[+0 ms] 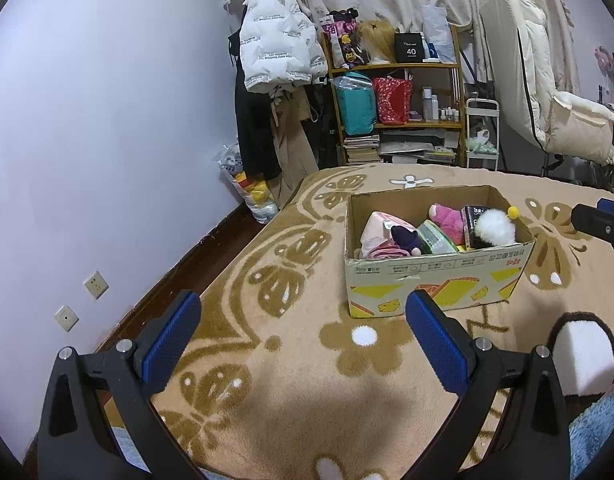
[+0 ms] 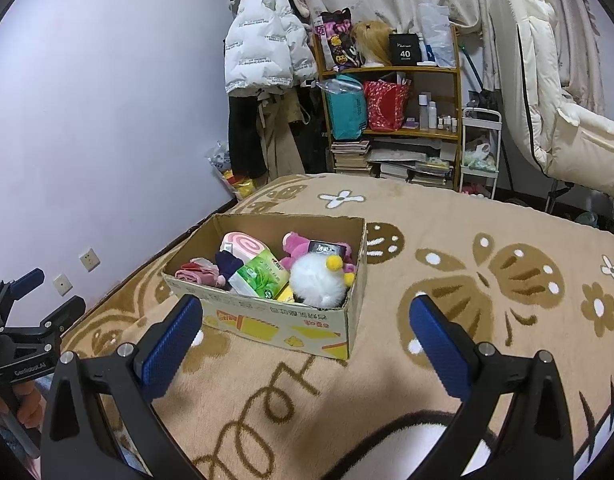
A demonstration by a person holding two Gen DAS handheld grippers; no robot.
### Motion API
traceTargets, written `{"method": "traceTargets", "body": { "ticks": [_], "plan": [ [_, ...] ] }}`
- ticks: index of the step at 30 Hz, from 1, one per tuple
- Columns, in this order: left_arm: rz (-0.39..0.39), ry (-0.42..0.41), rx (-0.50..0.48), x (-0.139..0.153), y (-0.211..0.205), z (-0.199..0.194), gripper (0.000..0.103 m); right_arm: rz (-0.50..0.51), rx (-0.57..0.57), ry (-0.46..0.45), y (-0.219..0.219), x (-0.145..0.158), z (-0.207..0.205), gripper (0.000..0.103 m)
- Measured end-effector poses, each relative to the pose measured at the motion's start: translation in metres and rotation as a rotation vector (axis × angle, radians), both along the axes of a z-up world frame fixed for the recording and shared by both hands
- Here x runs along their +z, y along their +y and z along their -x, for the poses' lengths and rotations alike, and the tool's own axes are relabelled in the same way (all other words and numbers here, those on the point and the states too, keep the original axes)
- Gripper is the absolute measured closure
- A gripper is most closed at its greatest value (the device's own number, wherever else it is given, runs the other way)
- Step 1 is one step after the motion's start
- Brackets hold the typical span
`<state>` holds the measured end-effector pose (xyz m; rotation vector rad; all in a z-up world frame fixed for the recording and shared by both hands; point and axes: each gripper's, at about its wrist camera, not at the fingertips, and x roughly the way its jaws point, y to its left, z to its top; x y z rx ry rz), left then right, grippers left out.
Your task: Organize soft objects
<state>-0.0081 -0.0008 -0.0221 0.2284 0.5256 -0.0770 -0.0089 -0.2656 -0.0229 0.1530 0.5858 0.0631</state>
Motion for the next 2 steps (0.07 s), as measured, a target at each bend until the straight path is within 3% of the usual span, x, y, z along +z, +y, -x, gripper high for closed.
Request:
{"method": "traceTargets", "body": {
  "ticks": [2],
  "plan": [
    [-0.001, 0.000, 0.000, 0.0000, 0.0003, -0.0003, 0.002, -0.001, 0.000, 0.001, -0.0004, -0.0008, -0.0004, 0.000]
  ]
}}
